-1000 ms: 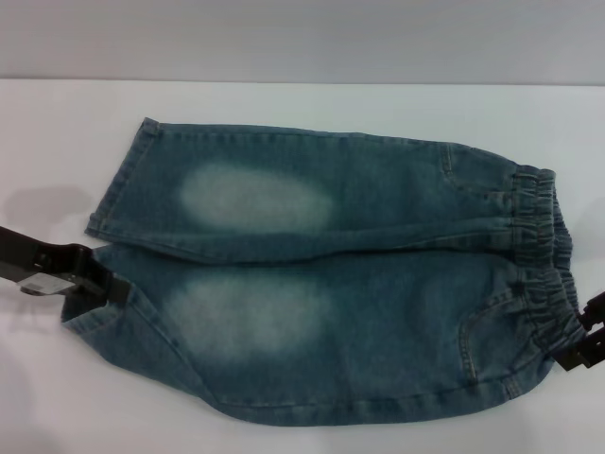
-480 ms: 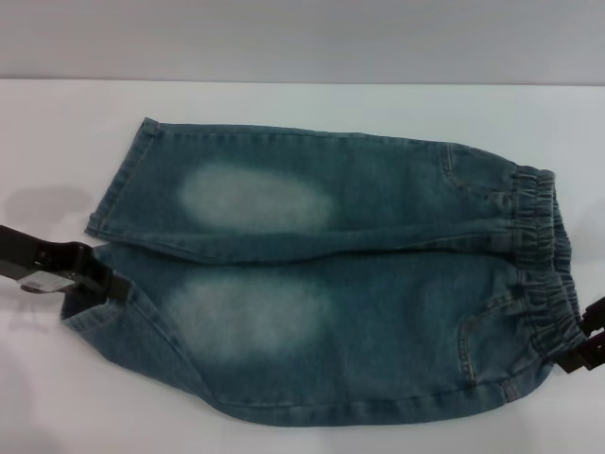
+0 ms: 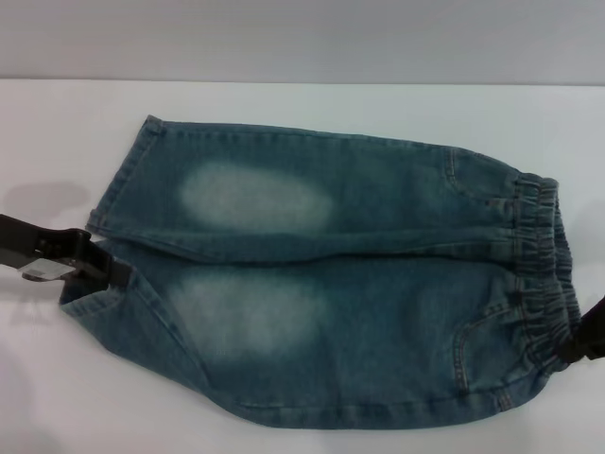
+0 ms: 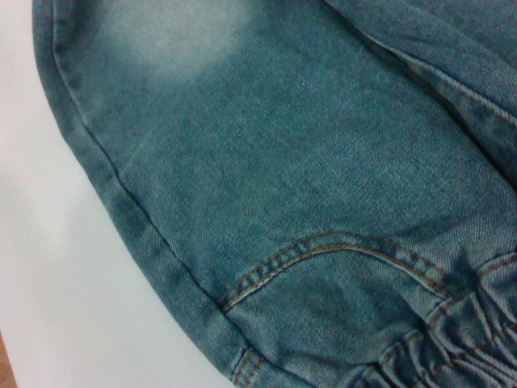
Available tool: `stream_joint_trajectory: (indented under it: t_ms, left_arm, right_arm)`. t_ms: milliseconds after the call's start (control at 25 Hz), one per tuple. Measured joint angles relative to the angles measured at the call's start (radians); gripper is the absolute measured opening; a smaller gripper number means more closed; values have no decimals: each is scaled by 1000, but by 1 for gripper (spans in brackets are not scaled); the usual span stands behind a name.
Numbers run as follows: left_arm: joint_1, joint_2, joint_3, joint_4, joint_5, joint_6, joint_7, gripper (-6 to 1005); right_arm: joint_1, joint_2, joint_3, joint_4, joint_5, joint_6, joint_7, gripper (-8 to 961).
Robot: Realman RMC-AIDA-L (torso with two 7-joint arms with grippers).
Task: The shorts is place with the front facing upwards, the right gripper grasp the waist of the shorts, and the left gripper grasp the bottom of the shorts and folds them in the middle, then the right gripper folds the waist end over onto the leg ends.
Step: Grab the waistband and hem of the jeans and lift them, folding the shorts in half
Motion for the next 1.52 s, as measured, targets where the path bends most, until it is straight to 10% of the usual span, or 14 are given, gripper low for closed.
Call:
stream_joint_trajectory:
  t_ms: [360, 1080, 1520]
  left_arm:
    - [-2, -4, -14, 5, -1, -2, -4, 53]
    - [-8, -6, -138, 21, -1, -37, -38, 72]
    - [-38, -22, -181, 78, -2, -150, -93, 83]
  right_arm:
    - [-7, 1, 2, 0, 0, -7, -7, 6]
    - [-95, -59, 71, -52, 282, -90, -63, 5]
    - [-175, -57, 243, -18, 449, -9, -91, 10]
